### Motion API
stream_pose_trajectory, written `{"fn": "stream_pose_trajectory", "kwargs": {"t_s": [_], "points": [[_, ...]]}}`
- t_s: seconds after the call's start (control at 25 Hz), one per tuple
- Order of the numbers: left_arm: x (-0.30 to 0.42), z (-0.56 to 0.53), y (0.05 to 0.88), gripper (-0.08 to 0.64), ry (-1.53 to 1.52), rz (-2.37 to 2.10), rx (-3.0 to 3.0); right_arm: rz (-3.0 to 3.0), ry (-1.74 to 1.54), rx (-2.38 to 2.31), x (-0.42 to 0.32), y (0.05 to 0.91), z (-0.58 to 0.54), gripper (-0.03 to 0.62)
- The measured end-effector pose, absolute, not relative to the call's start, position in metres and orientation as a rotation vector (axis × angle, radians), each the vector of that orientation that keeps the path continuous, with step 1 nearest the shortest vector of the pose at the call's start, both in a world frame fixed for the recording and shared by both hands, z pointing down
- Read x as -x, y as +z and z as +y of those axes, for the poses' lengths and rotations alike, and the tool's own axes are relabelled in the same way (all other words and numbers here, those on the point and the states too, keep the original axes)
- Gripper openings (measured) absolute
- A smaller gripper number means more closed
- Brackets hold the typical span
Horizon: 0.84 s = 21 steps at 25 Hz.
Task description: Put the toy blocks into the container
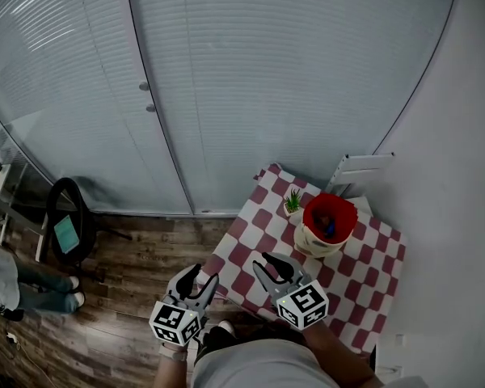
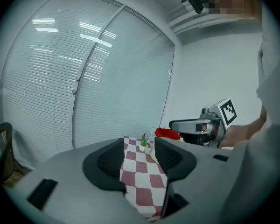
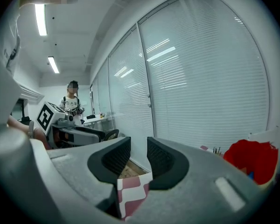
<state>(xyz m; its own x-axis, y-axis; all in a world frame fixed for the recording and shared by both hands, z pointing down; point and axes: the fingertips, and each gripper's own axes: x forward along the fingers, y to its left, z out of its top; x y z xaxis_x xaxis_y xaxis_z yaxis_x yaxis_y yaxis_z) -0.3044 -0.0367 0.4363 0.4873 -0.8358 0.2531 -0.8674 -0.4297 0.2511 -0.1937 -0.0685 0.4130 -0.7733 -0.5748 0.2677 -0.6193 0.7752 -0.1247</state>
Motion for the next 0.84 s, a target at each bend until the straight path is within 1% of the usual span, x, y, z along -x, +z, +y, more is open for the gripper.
{"fn": "stream_pose_trajectory", "kwargs": {"t_s": [0.84], "points": [[0.341,-0.038,0.434,0.187,0.138,-1.330,-2.465,-2.704,0.306,-1.038,0.231,0.413,-0.065,0.094]]}}
